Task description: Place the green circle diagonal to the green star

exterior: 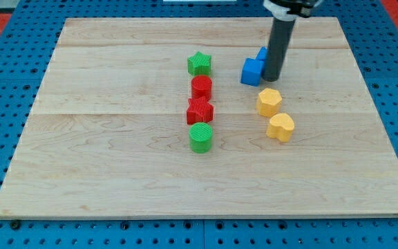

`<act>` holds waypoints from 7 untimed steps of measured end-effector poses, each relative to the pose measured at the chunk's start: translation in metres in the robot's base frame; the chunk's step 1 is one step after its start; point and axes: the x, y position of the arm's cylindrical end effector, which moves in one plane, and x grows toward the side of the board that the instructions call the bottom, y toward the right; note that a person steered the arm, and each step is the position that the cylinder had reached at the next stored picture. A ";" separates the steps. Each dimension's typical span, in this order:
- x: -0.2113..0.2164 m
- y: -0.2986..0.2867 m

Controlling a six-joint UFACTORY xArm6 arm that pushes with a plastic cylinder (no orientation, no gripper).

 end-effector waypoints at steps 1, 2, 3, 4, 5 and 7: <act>0.000 -0.008; -0.001 0.050; -0.018 0.132; -0.069 0.090; -0.088 0.023; -0.067 -0.061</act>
